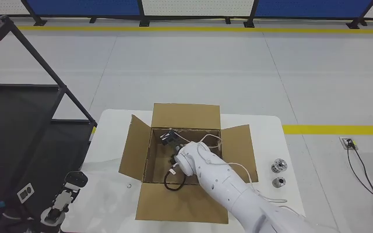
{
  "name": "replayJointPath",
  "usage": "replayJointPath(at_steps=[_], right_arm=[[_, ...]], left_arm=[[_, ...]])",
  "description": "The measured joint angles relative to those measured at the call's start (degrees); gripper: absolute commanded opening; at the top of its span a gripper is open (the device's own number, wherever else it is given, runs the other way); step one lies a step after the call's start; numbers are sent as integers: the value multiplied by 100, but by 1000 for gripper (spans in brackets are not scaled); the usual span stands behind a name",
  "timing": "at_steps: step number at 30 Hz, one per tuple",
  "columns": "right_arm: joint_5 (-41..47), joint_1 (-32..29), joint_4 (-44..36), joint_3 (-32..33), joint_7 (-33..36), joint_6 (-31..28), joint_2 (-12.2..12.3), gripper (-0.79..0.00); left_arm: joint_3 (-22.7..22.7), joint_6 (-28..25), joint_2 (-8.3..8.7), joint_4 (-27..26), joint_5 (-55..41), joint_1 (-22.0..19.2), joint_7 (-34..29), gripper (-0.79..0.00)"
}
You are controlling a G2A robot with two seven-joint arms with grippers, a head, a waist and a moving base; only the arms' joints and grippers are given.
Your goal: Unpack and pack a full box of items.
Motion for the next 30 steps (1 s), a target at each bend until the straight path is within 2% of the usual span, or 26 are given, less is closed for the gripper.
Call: replayJointPath(at_steps=[5,8,11,13,14,17,21,24,27,30], right_arm=[[-82,-209,-761,309,241,-115,258,-18],[-313,-577,-1712,663,500,-17,576,0],[-837,-1288,-3227,1249,935,89,1032,0],[-1321,-2022,-4556,1802,1356,13,1377,0],[-1583,-2500,-5340,2139,1586,-127,1555,0],[-2098,-3521,-6899,2842,1887,-582,1858,0],[-2736,-4773,-8718,3718,1628,-1061,2109,0],[-3047,-5567,-9732,4401,1296,-1220,2228,0],[-3135,-6250,-10385,5209,865,-1311,2311,0],[-3015,-6707,-10364,6118,334,-1255,2359,0]], left_arm=[[0,0,0,0,0,0,0,0],[0,0,0,0,0,0,0,0],[0,0,0,0,0,0,0,0],[0,0,0,0,0,0,0,0],[0,0,0,0,0,0,0,0],[0,0,0,0,0,0,0,0],[0,0,0,0,0,0,0,0],[0,0,0,0,0,0,0,0],[0,0,0,0,0,0,0,0],[0,0,0,0,0,0,0,0]])
